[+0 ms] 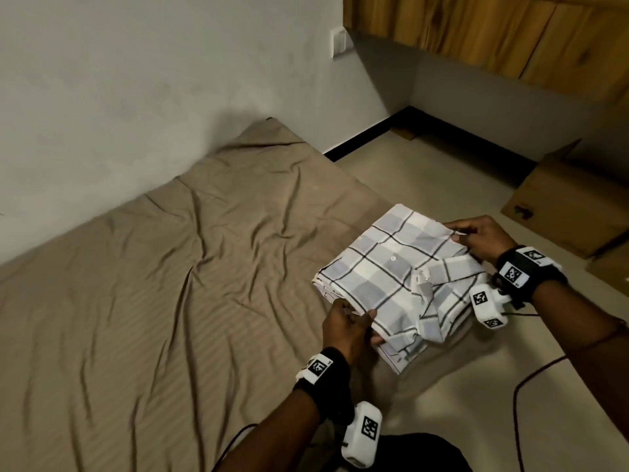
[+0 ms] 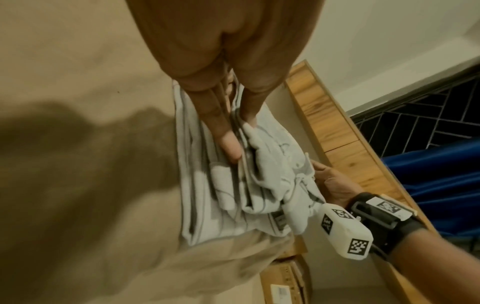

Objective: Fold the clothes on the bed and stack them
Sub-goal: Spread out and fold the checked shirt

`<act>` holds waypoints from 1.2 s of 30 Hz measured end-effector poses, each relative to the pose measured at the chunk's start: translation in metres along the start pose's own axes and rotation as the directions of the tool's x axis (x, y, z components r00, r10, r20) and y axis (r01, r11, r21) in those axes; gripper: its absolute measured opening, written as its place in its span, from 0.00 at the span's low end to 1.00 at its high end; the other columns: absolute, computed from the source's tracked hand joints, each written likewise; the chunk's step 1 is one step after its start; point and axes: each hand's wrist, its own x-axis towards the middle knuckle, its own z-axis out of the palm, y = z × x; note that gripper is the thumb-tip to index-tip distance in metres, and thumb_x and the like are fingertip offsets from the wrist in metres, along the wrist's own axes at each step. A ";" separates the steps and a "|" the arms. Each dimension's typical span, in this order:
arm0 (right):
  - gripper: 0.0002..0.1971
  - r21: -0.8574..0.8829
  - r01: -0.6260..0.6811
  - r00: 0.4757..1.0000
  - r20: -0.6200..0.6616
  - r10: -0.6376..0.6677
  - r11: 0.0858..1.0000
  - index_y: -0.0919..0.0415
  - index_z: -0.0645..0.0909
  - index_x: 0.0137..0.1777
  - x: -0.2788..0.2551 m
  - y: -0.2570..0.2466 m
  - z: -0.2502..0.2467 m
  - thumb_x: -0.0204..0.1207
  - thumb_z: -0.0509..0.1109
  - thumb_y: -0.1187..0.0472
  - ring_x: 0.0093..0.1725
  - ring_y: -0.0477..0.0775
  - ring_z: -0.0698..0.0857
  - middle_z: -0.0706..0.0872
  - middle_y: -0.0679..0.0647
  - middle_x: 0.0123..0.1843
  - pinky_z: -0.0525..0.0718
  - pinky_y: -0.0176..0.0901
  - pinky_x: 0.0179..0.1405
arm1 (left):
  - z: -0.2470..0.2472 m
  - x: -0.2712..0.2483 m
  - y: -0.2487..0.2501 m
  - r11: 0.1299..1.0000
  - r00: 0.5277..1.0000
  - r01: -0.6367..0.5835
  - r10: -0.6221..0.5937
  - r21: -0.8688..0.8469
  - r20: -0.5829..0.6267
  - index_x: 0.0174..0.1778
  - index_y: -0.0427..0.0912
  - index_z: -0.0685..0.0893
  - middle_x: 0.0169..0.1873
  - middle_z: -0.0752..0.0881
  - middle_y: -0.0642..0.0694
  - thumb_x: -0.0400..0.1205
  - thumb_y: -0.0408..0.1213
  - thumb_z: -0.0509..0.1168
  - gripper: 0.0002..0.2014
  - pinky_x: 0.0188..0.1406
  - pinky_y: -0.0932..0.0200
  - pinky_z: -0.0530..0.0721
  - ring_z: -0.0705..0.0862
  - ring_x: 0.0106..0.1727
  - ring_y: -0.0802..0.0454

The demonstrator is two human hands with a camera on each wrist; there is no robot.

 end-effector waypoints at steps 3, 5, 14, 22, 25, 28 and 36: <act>0.20 -0.286 -0.046 0.999 -0.034 0.037 0.957 0.58 0.86 0.69 -0.006 0.003 0.009 0.80 0.69 0.72 0.63 0.61 0.85 0.88 0.62 0.64 0.80 0.42 0.61 | 0.002 0.003 -0.005 0.998 0.999 0.038 -0.037 0.042 -0.025 0.49 0.39 0.69 0.34 0.78 0.40 0.78 0.33 0.79 0.21 0.38 0.30 0.90 0.87 0.28 0.38; 0.24 -0.639 0.070 0.990 -0.053 -0.134 0.766 0.56 0.79 0.76 -0.024 -0.009 0.024 0.80 0.64 0.65 0.66 0.68 0.81 0.83 0.63 0.70 0.79 0.57 0.64 | -0.004 0.003 -0.009 0.980 0.993 -0.056 0.075 0.190 -0.091 0.57 0.44 0.70 0.38 0.84 0.41 0.74 0.43 0.82 0.27 0.42 0.42 0.90 0.89 0.34 0.41; 0.25 -0.687 0.278 0.948 0.311 -0.073 0.671 0.42 0.70 0.83 -0.058 0.004 0.071 0.89 0.46 0.44 0.79 0.56 0.72 0.73 0.50 0.81 0.69 0.58 0.75 | -0.045 -0.015 0.006 0.202 0.940 -0.339 0.109 0.919 0.323 0.90 0.59 0.51 0.90 0.42 0.40 0.91 0.41 0.54 0.31 0.74 0.36 0.76 0.55 0.88 0.37; 0.16 -0.622 0.216 0.964 0.013 -0.265 0.753 0.61 0.85 0.67 -0.101 -0.102 0.037 0.81 0.69 0.61 0.59 0.71 0.87 0.88 0.67 0.60 0.83 0.59 0.59 | -0.195 -0.133 -0.015 0.448 0.956 -0.155 0.294 0.881 0.019 0.81 0.50 0.73 0.78 0.78 0.46 0.91 0.42 0.57 0.21 0.75 0.63 0.67 0.75 0.78 0.49; 0.12 -0.614 0.261 0.965 0.157 -0.208 0.745 0.46 0.89 0.52 -0.140 -0.161 0.058 0.79 0.67 0.63 0.54 0.64 0.89 0.92 0.56 0.55 0.85 0.53 0.50 | -0.275 -0.202 -0.046 0.511 0.966 0.054 0.192 0.858 -0.175 0.71 0.51 0.81 0.68 0.85 0.45 0.90 0.51 0.53 0.19 0.63 0.59 0.76 0.81 0.70 0.48; 0.21 -0.538 0.404 0.898 0.388 -0.208 0.740 0.36 0.85 0.39 -0.185 -0.228 0.123 0.79 0.68 0.67 0.46 0.44 0.89 0.92 0.41 0.46 0.86 0.47 0.48 | -0.367 -0.275 -0.079 0.399 0.944 0.294 0.019 0.868 -0.329 0.75 0.49 0.76 0.73 0.79 0.43 0.87 0.57 0.49 0.26 0.69 0.55 0.77 0.75 0.75 0.44; 0.14 -0.320 0.693 0.579 0.781 -0.234 0.645 0.34 0.81 0.65 -0.313 -0.367 0.397 0.83 0.71 0.52 0.36 0.42 0.90 0.90 0.43 0.44 0.86 0.42 0.48 | -0.542 -0.379 -0.159 0.417 0.904 0.426 -0.161 0.803 -0.396 0.82 0.47 0.66 0.81 0.67 0.32 0.88 0.48 0.60 0.26 0.75 0.38 0.71 0.70 0.79 0.31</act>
